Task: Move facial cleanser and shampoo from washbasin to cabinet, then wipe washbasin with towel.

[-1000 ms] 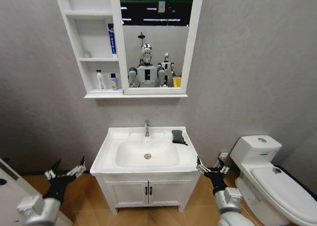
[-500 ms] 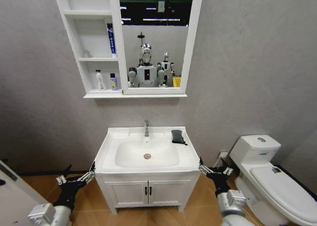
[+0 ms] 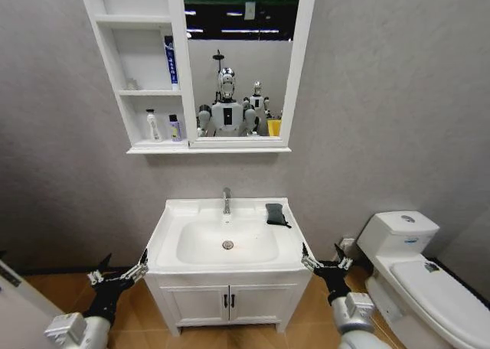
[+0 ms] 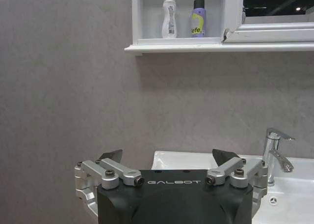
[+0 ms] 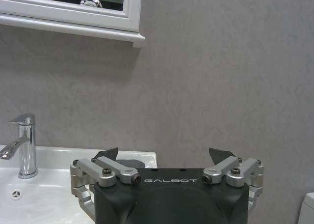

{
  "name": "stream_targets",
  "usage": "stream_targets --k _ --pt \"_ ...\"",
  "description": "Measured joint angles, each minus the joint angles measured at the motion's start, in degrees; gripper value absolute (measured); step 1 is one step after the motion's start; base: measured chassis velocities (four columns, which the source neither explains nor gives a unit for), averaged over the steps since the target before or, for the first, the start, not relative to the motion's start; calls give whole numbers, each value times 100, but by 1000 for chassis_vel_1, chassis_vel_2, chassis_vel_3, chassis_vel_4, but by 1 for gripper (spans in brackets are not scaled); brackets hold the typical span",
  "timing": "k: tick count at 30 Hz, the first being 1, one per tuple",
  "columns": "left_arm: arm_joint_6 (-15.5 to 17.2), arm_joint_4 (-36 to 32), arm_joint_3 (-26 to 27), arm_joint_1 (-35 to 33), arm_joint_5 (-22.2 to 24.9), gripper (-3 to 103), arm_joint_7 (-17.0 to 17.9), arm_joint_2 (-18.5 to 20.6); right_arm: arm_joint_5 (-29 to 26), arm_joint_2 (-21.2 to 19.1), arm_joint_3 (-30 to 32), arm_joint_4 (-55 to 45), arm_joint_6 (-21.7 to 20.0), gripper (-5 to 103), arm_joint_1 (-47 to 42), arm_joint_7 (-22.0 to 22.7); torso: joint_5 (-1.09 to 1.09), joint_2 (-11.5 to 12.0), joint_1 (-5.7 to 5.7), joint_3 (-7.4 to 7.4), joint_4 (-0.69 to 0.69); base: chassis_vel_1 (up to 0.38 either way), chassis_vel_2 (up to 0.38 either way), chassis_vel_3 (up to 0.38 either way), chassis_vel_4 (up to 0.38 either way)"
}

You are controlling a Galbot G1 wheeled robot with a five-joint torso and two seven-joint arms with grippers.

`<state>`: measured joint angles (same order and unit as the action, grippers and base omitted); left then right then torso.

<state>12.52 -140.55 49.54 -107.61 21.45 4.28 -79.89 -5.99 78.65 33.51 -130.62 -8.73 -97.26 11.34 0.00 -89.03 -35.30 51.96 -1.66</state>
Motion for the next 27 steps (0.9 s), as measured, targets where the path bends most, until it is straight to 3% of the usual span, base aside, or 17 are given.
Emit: stream_targets --k 4,7,8,10,11,13,15,16,20,23,27 --pt "2 2 -2 4 2 100 2 2 -325 -154 9 157 -293 100 340 79 0 2 -5 1 -1 -78 88 102 -46" --pt "4 4 -3 5 5 100 3 3 -1436 -655 -91 624 -1042 100 1275 528 1 1 2 0 -1 -22 -5 6 -10" --pt "4 4 -3 5 5 100 3 3 -1436 -655 -91 624 -1042 100 1275 528 1 1 2 0 -1 0 0 0 0" --pt "6 5 -4 5 6 100 7 4 -2331 -1269 -373 1325 -1545 100 2148 889 1 -1 6 -1 1 19 -13 -16 27" --pt "6 5 -4 5 6 100 7 4 -2331 -1269 -373 1325 -1545 100 2148 889 1 -1 6 -1 1 38 -25 -32 54" --pt "7 6 -4 7 7 100 11 5 -2726 -1766 -822 2304 -1771 100 3199 1061 1 -2 5 -1 0 28 -13 -16 23" --pt "7 7 -5 7 7 100 8 5 -2770 -1836 -972 2585 -1796 100 3489 1066 0 -1 5 -1 0 0 0 0 0" --pt "7 7 -5 8 7 100 9 5 -2849 -1913 -1393 3391 -1818 100 4228 1066 -1 -1 4 -1 0 0 0 0 0" --pt "7 8 -5 9 8 100 11 5 -2890 -1812 -1906 4352 -1789 100 5076 958 2 0 1 1 -1 0 0 0 0" --pt "7 9 -5 8 8 100 8 6 -2962 -1367 -2537 5529 -1604 100 6212 512 -2 0 1 0 2 0 0 0 0" --pt "7 9 -5 9 8 100 9 6 -3063 -1073 -2802 6028 -1634 100 6634 392 -1 0 0 0 4 0 0 0 0"
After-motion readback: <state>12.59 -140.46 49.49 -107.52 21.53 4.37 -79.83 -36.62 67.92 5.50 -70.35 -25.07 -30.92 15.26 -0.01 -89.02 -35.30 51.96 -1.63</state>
